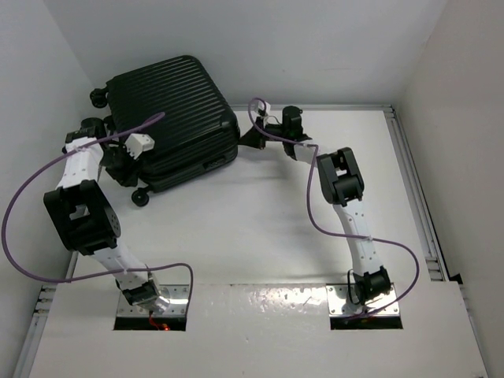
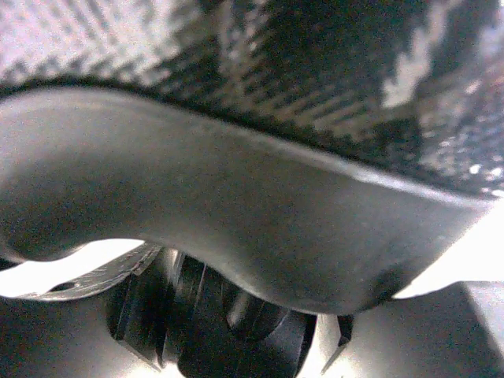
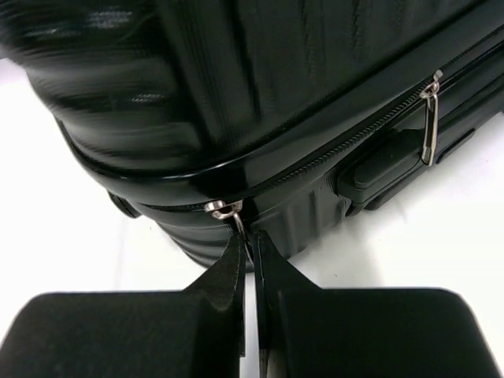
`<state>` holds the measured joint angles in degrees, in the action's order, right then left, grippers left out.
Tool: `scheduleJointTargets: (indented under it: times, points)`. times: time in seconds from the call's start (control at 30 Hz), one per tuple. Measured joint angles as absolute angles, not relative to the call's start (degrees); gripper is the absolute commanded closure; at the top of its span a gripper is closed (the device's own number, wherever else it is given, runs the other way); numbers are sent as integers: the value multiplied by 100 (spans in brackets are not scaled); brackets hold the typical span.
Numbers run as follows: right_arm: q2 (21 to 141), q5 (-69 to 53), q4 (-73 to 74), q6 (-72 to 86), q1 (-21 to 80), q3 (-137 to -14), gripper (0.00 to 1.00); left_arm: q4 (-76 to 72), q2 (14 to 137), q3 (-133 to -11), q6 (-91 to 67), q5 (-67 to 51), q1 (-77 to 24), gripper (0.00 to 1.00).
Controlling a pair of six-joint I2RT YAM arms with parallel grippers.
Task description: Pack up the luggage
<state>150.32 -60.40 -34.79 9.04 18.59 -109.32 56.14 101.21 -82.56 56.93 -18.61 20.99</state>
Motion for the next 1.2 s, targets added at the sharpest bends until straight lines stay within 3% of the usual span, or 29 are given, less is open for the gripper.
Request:
scheduleJointTargets:
  times: [0.13,0.37,0.73,0.83,0.87,0.93,1.03,1.2]
  points:
    - [15122,-5924,-3033,854,1929,-11238,100,5625,10267,-8438,5833,-1839,2263,98]
    - [15474,-3745,-3166,635,2189,-11987,100,5745,10379,-8606,5863,-1758,2338,100]
    - [16166,-2982,-3232,596,2340,-12993,100,5800,10407,-8648,5778,-1754,2335,95]
    - [16230,-2615,-3380,598,2427,-13037,100,5800,10383,-8637,5695,-1750,2327,81]
    - [16263,-2482,-3426,596,2462,-13056,100,5798,10368,-8630,5645,-1737,2324,67]
    - [16317,-2235,-3566,607,2521,-13085,100,5758,10318,-8589,5500,-1734,2322,52]
    - [16346,-1990,-3767,674,2591,-13047,100,5610,10130,-8560,4821,-1699,2338,2]
    - [16339,-1929,-4512,926,2668,-12632,100,4921,9677,-8302,3524,-1490,2536,0]
